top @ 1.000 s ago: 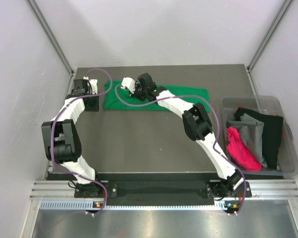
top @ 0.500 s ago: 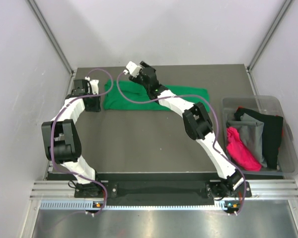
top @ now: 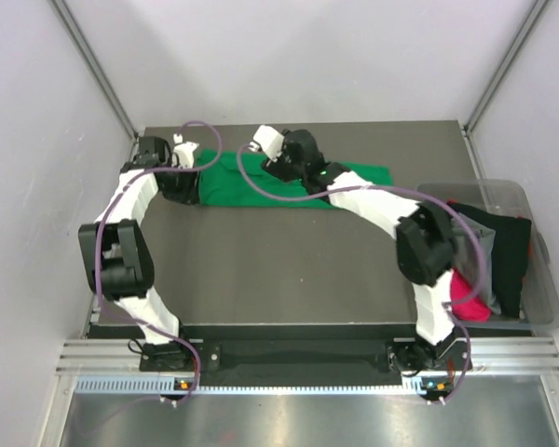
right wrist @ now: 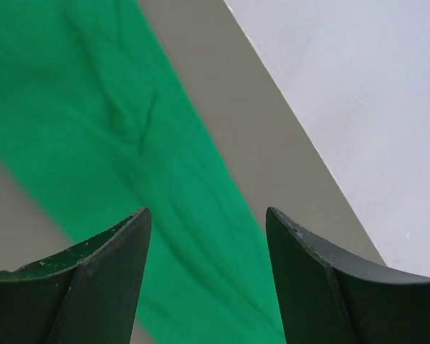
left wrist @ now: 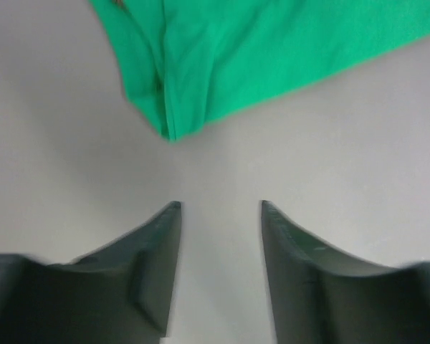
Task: Fold and stack the t-shirts
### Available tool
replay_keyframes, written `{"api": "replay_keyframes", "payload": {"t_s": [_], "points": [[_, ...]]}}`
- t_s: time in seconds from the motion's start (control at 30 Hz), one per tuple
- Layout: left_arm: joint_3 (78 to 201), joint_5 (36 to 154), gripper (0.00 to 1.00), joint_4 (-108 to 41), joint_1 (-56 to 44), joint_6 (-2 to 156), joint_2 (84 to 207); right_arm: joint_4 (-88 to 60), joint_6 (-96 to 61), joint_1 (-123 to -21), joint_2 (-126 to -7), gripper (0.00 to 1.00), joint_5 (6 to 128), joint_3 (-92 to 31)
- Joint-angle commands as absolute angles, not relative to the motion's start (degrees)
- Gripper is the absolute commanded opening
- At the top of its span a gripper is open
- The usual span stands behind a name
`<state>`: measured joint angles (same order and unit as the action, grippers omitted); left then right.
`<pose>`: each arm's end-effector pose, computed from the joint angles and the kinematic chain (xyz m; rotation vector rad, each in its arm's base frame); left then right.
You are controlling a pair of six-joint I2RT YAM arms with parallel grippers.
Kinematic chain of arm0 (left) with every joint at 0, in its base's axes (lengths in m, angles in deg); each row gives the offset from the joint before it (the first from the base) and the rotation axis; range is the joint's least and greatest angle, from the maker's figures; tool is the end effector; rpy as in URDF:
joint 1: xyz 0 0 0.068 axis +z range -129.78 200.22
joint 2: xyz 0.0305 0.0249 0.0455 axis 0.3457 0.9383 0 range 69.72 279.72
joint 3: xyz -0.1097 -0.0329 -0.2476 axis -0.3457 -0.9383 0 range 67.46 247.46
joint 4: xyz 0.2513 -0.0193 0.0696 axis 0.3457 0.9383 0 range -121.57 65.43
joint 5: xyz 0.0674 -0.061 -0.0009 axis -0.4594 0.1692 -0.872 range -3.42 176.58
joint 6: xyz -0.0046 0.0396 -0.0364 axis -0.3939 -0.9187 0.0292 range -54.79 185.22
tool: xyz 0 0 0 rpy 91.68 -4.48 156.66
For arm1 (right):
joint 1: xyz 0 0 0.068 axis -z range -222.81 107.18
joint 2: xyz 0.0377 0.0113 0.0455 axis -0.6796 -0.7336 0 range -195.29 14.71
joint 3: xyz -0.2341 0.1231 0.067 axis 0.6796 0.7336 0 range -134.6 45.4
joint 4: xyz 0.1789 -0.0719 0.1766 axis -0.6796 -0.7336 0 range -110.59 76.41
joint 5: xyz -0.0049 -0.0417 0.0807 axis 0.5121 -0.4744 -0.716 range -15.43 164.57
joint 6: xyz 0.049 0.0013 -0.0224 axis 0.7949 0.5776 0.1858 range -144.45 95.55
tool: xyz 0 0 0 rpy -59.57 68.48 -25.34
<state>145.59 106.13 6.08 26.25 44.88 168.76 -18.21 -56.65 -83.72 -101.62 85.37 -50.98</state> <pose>0.3671 0.0267 0.2510 0.4353 2.4867 -0.2612 0.3723 0.3138 0.2776 -1.0877 1.6698 -0.0906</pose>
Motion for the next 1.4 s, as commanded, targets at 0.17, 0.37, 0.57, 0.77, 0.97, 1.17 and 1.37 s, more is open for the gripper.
{"api": "replay_keyframes", "payload": {"t_s": [0.17, 0.37, 0.57, 0.77, 0.97, 1.17, 1.37], "points": [[155.70, 107.94, 0.59, 7.90, 25.94, 46.05, 180.00, -29.04, -58.63, -85.88, -71.28, 0.68, 75.54, -26.17], [162.64, 105.83, 0.53, 10.10, 25.94, 47.72, 186.34, -28.98, -56.19, -79.39, -63.35, 0.66, 72.37, -18.95], [164.05, 107.76, 0.47, 9.57, 25.68, 51.50, 189.33, -26.60, -52.48, -73.58, -59.65, 0.67, 68.33, -17.36], [164.49, 108.38, 0.17, 8.60, 24.53, 53.26, 191.26, -23.69, -57.14, -70.77, -64.62, 0.67, 72.37, -15.68], [165.02, 105.92, 0.00, 8.25, 24.44, 52.65, 192.32, -30.99, -69.44, -65.85, -75.01, 0.63, 73.16, -17.36], [165.29, 99.07, 0.00, 6.58, 24.53, 51.77, 191.27, -32.48, -76.04, -58.91, -79.41, 0.64, 73.16, -18.32], [164.40, 96.86, 0.00, 4.03, 24.71, 51.24, 190.65, -32.05, -77.53, -55.21, -82.40, 0.64, 73.25, -19.55]]}}
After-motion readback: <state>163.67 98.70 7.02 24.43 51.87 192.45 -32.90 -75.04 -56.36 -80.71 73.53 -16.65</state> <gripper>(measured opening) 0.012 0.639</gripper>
